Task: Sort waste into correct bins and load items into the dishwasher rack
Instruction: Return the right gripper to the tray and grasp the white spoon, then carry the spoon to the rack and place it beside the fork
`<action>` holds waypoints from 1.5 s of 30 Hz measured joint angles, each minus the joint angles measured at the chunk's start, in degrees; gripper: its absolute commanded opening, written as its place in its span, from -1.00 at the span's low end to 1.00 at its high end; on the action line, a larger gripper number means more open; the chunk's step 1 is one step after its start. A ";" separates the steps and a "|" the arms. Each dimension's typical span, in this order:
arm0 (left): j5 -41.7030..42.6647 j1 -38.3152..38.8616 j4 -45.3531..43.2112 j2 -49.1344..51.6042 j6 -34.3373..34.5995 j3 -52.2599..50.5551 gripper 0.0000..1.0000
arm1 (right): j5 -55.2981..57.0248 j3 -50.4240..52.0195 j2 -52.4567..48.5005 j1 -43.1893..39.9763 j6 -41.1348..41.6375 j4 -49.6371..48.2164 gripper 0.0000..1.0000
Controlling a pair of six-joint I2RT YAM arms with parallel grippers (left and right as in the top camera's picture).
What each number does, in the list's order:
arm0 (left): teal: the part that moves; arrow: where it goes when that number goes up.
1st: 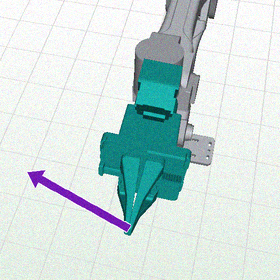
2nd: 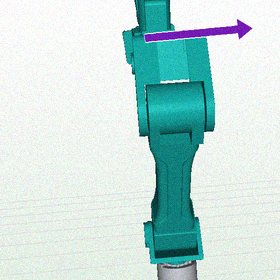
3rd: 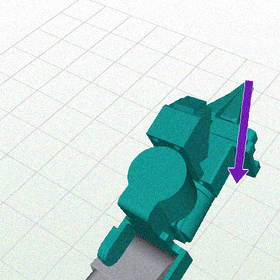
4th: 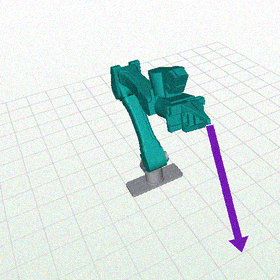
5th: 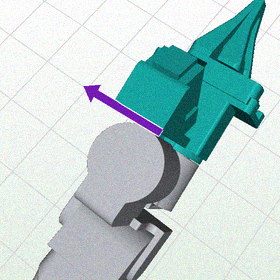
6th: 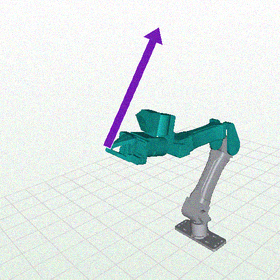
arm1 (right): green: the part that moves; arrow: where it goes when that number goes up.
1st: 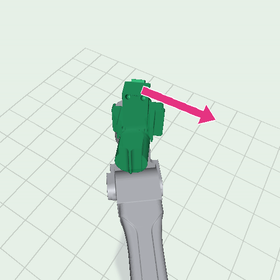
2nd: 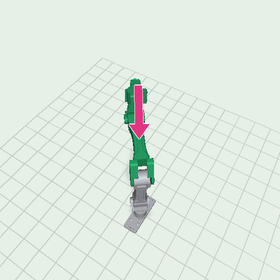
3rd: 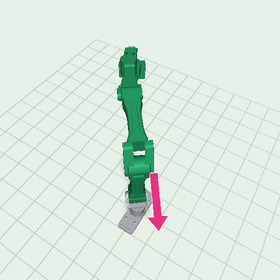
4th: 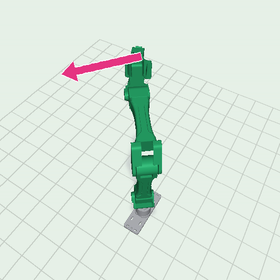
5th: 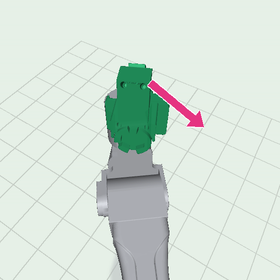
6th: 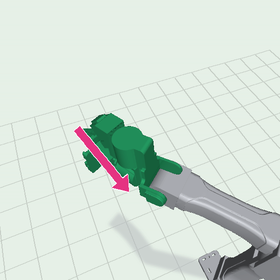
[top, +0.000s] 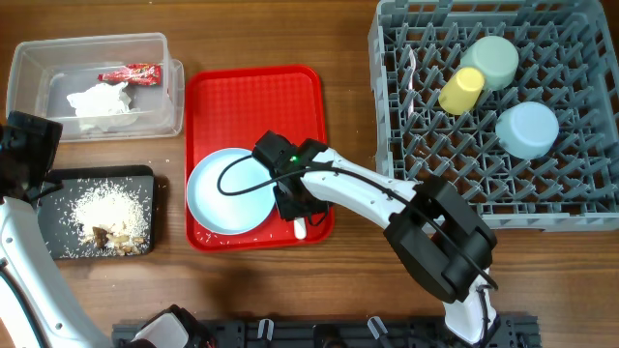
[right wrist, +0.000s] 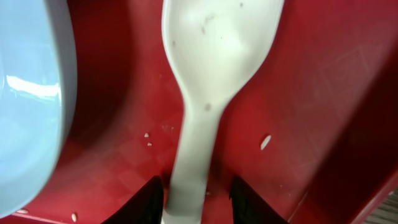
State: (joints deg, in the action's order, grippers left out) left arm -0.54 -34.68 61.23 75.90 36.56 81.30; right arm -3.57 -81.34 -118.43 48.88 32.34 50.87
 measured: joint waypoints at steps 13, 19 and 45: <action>0.00 0.00 -0.02 0.00 0.00 0.00 1.00 | 1.07 -3.13 -0.46 -0.74 0.46 3.91 -0.74; 0.00 0.00 -0.02 0.00 0.00 0.00 1.00 | 2.64 -11.02 -0.52 -6.95 0.17 9.77 -0.81; 0.00 0.00 0.00 0.00 0.00 0.00 1.00 | 11.52 -24.61 9.07 -41.59 -22.23 5.60 -0.57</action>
State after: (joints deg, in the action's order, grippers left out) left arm -0.54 -34.68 61.23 75.90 36.56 81.30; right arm 7.94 -105.95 -109.36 7.29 10.11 56.47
